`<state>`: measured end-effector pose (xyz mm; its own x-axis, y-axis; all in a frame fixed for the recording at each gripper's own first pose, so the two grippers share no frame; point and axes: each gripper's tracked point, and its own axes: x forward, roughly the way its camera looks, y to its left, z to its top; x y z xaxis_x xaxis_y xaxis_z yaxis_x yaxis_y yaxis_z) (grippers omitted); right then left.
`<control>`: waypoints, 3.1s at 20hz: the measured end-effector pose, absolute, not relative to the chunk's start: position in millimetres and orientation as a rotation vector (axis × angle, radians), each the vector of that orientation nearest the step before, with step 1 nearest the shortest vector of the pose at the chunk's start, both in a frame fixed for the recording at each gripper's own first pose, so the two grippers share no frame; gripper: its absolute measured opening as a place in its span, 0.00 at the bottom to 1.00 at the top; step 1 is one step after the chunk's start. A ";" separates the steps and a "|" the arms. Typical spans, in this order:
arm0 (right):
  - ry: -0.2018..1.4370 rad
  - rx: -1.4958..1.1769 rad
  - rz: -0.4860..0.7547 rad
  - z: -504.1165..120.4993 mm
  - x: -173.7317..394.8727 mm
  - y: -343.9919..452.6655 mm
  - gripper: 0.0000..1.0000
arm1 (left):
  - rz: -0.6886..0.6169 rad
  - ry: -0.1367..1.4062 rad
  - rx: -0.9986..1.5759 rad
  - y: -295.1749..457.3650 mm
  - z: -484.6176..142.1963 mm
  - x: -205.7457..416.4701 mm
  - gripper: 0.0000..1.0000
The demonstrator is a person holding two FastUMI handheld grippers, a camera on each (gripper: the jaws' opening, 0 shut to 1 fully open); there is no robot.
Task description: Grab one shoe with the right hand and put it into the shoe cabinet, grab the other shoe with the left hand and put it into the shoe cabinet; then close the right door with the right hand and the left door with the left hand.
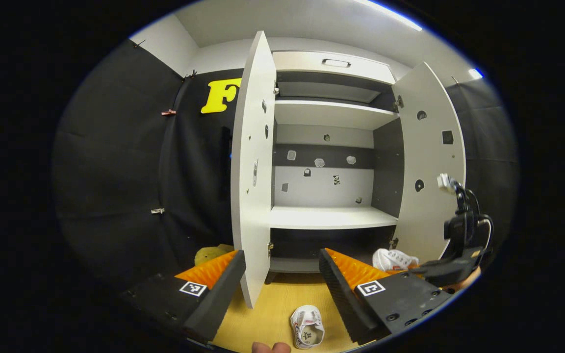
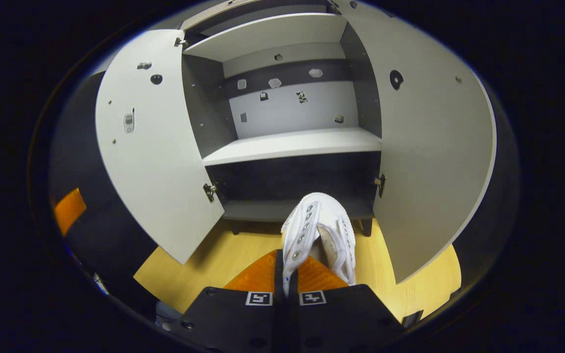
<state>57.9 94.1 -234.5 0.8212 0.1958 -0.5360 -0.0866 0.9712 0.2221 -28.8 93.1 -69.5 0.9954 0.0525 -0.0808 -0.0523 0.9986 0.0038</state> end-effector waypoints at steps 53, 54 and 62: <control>0.274 -0.022 0.056 -107.9 323.8 86.6 0.98 | 0.043 0.108 -0.017 77.2 -85.3 -15.3 0.95; 0.237 -0.015 0.061 -97.7 303.0 86.4 0.98 | 0.040 0.108 -0.005 79.2 -87.2 -17.0 0.95; 0.062 0.014 0.112 -29.0 145.8 80.9 0.97 | -0.022 0.119 0.012 72.9 -140.4 -24.1 0.95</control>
